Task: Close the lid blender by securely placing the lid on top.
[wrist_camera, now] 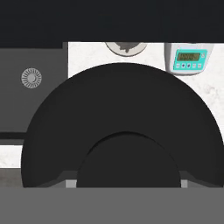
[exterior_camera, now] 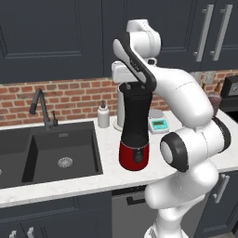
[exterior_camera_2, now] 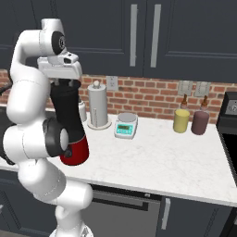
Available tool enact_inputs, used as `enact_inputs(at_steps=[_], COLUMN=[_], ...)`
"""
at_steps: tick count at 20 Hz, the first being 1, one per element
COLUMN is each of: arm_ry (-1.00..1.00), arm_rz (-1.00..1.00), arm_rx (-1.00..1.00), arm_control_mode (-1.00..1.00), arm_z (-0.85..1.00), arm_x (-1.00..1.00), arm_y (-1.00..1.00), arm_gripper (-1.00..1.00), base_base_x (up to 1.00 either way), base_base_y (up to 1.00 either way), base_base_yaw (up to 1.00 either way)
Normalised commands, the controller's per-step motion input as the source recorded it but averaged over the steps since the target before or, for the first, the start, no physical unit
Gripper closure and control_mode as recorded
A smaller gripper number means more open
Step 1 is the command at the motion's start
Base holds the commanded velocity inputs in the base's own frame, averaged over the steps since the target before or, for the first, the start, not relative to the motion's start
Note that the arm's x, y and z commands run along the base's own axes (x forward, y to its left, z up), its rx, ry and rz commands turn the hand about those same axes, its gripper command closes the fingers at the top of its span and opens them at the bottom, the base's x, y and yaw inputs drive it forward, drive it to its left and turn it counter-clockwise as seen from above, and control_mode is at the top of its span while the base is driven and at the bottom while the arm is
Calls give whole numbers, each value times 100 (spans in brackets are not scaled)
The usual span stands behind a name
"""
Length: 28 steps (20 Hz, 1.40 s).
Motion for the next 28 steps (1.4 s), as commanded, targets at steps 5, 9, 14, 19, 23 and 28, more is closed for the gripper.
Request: enact_inputs(at_steps=[5, 9, 14, 19, 23, 28], arm_ry=[-4, -1, 0, 1, 0, 0], arm_rz=[3, 2, 0, 1, 6, 8], arm_rx=[0, 0, 0, 0, 0, 0], arm_control_mode=[-100, -100, -100, -100, -100, -100], arm_z=[-15, 0, 0, -7, -10, -11], arm_x=[-28, -28, -27, 8, 54, 44], arm_y=[0, -6, -1, 0, 0, 0], arm_gripper=[100, 100, 100, 100, 100, 100], base_base_x=[0, 0, 0, 0, 0, 0], base_base_y=[0, 0, 0, 0, 0, 0], base_base_yaw=[0, 0, 0, 0, 0, 0])
